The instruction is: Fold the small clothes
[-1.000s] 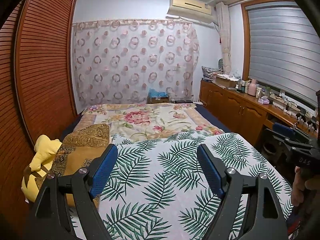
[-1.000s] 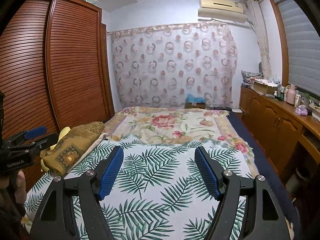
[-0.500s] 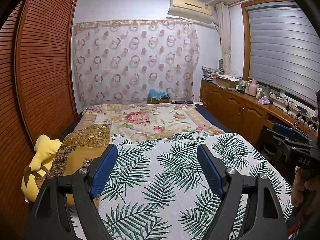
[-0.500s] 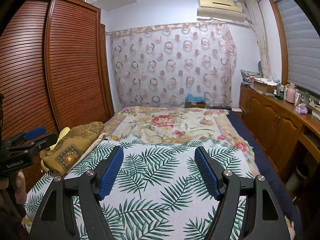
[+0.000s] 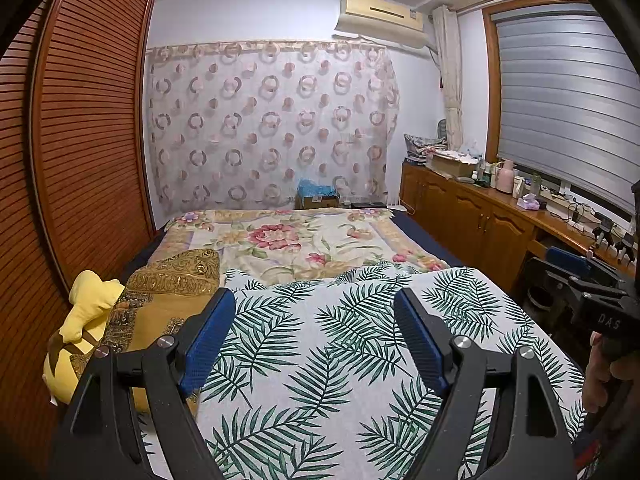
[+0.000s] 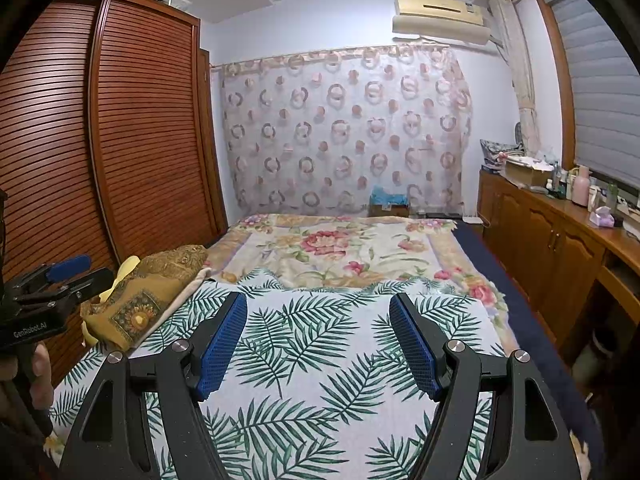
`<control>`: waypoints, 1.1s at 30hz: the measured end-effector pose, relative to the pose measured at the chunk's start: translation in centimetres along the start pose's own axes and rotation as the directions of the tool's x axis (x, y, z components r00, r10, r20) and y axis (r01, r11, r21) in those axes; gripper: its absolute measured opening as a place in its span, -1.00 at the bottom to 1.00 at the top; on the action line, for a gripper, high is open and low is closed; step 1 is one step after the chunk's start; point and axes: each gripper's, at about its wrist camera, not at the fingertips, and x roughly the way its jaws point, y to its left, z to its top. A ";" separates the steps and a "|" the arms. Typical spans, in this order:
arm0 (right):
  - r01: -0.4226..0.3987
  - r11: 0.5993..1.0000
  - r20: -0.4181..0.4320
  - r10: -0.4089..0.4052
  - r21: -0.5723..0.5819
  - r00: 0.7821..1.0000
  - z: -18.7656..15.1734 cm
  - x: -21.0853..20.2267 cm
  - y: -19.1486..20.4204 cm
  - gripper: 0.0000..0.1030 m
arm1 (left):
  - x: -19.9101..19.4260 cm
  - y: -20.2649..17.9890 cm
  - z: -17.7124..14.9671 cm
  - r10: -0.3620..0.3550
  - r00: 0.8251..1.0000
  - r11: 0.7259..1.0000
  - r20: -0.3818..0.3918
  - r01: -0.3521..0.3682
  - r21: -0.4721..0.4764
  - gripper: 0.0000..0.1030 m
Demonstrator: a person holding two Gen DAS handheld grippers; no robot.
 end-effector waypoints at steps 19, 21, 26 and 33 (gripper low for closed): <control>-0.003 1.000 0.001 0.003 0.007 1.000 0.0 0.0 -0.5 0.46 | -0.1 -0.1 -0.1 -0.002 1.000 1.000 0.002 0.002 0.001 0.59; -0.004 1.000 0.001 0.004 0.005 1.000 0.0 0.0 -0.6 0.46 | -0.1 -0.1 -0.1 -0.001 1.000 1.000 0.003 0.001 0.000 0.59; -0.004 1.000 0.000 0.004 0.006 1.000 0.0 0.0 -0.6 0.46 | -0.1 -0.1 -0.2 -0.002 1.000 1.000 0.003 0.002 0.001 0.59; -0.002 1.000 -0.001 0.002 0.008 1.000 -0.1 0.0 -0.5 0.46 | -0.1 -0.1 -0.2 -0.001 1.000 1.000 0.004 0.001 0.002 0.59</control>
